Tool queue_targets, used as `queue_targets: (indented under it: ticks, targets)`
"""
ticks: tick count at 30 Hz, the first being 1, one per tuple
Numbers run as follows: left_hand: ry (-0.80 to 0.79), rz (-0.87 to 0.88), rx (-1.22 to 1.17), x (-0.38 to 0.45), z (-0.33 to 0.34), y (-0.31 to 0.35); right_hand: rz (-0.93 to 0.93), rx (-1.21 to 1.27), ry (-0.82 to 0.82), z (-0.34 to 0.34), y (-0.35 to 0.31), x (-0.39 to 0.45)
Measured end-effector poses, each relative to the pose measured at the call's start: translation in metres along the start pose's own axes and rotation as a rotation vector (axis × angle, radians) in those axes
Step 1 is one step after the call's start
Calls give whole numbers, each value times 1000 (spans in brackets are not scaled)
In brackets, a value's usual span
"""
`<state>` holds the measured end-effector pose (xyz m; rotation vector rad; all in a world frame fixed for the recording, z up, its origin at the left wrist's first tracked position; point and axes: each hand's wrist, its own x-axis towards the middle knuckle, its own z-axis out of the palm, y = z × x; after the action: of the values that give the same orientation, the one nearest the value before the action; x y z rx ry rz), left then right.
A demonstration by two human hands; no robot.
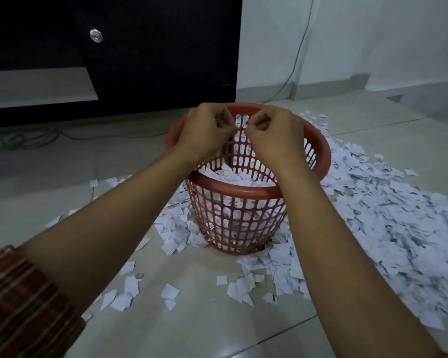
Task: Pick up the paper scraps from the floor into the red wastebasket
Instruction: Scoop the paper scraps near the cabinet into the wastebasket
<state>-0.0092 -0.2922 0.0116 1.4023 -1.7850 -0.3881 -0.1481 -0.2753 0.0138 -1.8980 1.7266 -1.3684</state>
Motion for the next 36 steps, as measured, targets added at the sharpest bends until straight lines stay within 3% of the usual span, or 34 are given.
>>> queue_targets:
  ticks: [5,16,25,28,31,36]
  targets:
    - [2,44,22,-5,-11,-4,-35,-5,-13,9,-8,-5]
    - [249,223,-89,-42,-62,-23,-233,199,47,48,-63,-42]
    - [254,-113,-66,-111,-109,-97,-383,309,11,109,-86,-97]
    - [222,-228,-37,-149,-111,-133,-324,250,-126,140,-66,-129]
    - [171,-357,-2,-187,-110,-170,-154,127,-413,173,-33,-173]
    - [157,-516,44,-244,-105,-216,132,-388,-747,208,14,-254]
